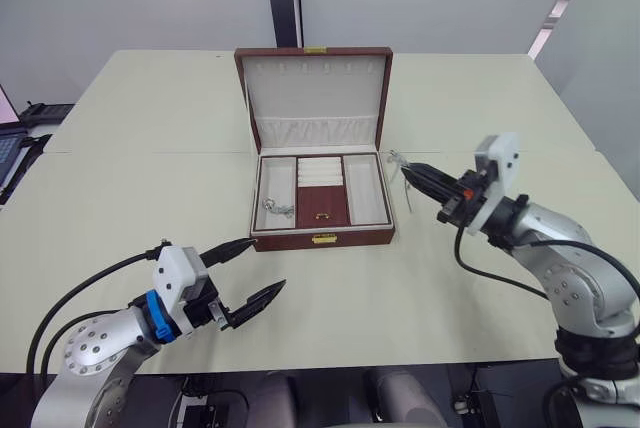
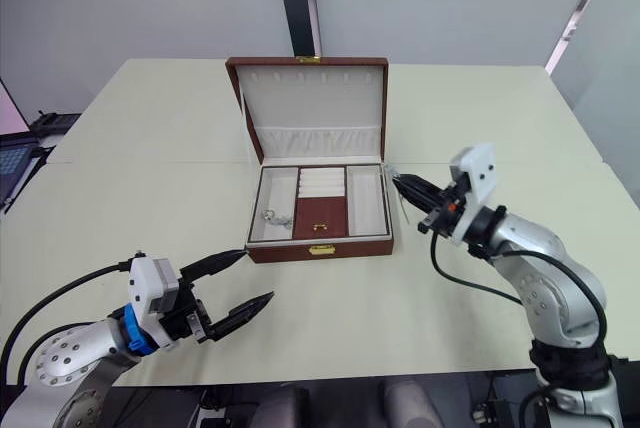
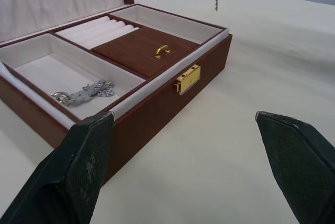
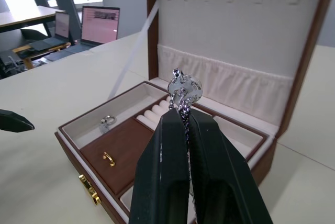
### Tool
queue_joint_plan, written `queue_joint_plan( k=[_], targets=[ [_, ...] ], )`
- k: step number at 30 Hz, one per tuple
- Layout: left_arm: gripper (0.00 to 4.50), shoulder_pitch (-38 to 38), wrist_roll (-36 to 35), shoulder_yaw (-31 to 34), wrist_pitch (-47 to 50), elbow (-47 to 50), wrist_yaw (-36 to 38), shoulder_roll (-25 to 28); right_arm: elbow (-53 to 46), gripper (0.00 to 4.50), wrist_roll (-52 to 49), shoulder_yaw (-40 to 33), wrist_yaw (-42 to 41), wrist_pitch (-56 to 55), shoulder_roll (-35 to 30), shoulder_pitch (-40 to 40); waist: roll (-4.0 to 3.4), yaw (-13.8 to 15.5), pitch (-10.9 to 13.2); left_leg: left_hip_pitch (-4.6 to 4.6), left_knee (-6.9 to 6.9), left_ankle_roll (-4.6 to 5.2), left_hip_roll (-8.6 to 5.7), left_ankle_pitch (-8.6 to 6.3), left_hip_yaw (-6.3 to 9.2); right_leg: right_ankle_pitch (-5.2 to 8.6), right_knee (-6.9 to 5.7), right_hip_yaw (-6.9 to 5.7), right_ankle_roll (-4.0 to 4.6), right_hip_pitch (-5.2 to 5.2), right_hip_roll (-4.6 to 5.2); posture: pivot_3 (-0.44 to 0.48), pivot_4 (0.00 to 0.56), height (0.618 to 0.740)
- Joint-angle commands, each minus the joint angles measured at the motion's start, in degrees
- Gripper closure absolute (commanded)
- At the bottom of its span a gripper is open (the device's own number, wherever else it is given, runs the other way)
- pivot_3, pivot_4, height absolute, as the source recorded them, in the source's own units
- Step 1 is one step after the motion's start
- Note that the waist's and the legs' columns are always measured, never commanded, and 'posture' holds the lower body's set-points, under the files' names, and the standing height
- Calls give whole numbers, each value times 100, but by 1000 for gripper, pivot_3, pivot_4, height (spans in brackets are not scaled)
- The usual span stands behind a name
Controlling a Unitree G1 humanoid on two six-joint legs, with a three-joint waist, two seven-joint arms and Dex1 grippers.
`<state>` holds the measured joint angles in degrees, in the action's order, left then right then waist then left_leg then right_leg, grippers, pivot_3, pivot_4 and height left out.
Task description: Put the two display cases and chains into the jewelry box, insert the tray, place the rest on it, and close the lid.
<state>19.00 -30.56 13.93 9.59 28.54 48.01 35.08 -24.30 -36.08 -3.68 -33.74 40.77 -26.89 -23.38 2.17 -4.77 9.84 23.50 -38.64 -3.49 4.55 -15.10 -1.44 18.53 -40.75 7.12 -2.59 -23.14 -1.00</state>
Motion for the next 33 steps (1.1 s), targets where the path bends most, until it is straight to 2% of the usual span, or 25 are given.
queue_joint_plan(
  k=[1, 9, 16, 22, 26, 33],
  targets=[
    [0, 267, -84, 208, -49, 400, -160, -111, 157, 4466, -58, 105, -124, -88, 90, -344, 0, 0, 0, 1, 0, 0, 0, 0, -1, 0, 1, 1, 0, 0, 1, 0, 150, 740],
    [0, 825, -1, 378, -96, 774, -447, -333, 904, 4466, 251, 554, -489, -480, 352, -601, 0, -2, 1, 1, 0, 0, -1, 0, -1, 0, 0, 0, 0, -1, 2, 0, 150, 740],
    [0, 938, 29, 389, -134, 856, -550, -379, 1572, 4466, 604, 774, -817, -940, 449, -355, -1, -1, 1, 2, 0, 0, -1, 0, -1, 0, 1, -1, 0, -2, 2, 0, 150, 740],
    [0, 964, -20, 407, -72, 881, -579, -367, 1705, 4466, 714, 712, -845, -1019, 483, -307, -4, -2, 4, 1, 0, 0, -1, 0, -2, 0, 0, 0, 0, -3, 2, 0, 150, 740],
    [0, 907, -91, 420, 8, 852, -565, -305, 1697, 3528, 689, 619, -819, -967, 499, -319, -5, -2, 4, 1, 0, 0, 0, 0, -1, 0, 0, 0, 0, -3, 0, 0, 150, 740],
    [0, 755, -215, 502, 412, 709, -598, -155, 1550, 1552, 643, 488, -895, -941, 394, -201, -5, -2, 4, 1, 0, 0, 0, 0, -1, 0, 0, 0, 1, -3, 0, 0, 150, 740]
  ],
)
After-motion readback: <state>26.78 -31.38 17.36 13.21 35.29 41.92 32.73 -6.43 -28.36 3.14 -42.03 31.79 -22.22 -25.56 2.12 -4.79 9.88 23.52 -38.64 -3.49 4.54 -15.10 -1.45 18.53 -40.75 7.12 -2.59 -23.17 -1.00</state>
